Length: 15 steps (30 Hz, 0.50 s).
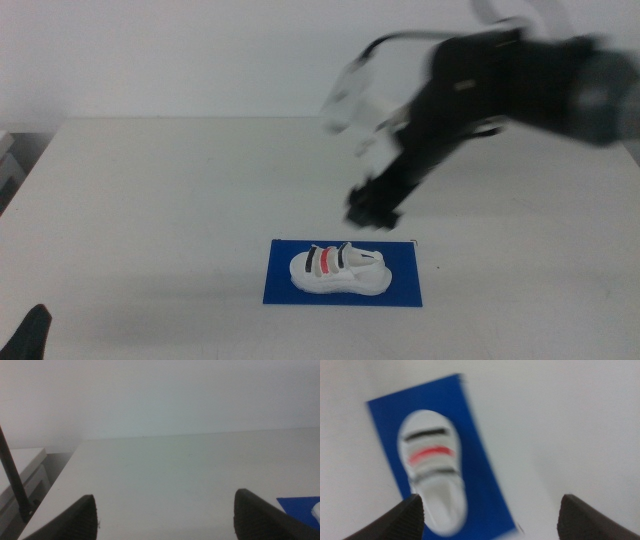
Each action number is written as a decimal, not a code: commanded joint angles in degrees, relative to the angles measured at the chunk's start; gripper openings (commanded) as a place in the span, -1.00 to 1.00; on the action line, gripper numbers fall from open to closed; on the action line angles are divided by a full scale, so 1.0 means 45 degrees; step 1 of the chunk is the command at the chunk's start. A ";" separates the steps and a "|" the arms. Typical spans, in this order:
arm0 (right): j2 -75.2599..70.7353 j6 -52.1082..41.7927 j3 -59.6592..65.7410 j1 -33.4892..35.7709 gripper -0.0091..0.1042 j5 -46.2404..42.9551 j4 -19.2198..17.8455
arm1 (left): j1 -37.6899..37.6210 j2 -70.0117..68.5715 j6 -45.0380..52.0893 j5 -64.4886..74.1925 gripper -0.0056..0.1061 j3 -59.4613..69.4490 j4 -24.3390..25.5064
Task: Use one arm to grab the shoe from the table and place it on the mat.
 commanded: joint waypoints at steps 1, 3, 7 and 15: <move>-0.2417 0.1299 0.1082 -0.0645 0.78 -0.1253 -0.0646 | -0.0052 -0.0131 -0.0062 -0.1047 0.78 0.0090 -0.0122; -0.4122 0.2360 0.2407 -0.1191 0.78 -0.2086 -0.0953 | -0.0052 -0.0131 -0.0062 -0.1047 0.78 0.0090 -0.0122; -0.7214 0.4023 0.4964 -0.2373 0.78 -0.3475 -0.0983 | -0.0052 -0.0131 -0.0062 -0.1047 0.78 0.0090 -0.0122; -1.2869 0.6248 0.9524 -0.3962 0.78 -0.5188 -0.1652 | -0.0052 -0.0131 -0.0062 -0.1047 0.78 0.0090 -0.0122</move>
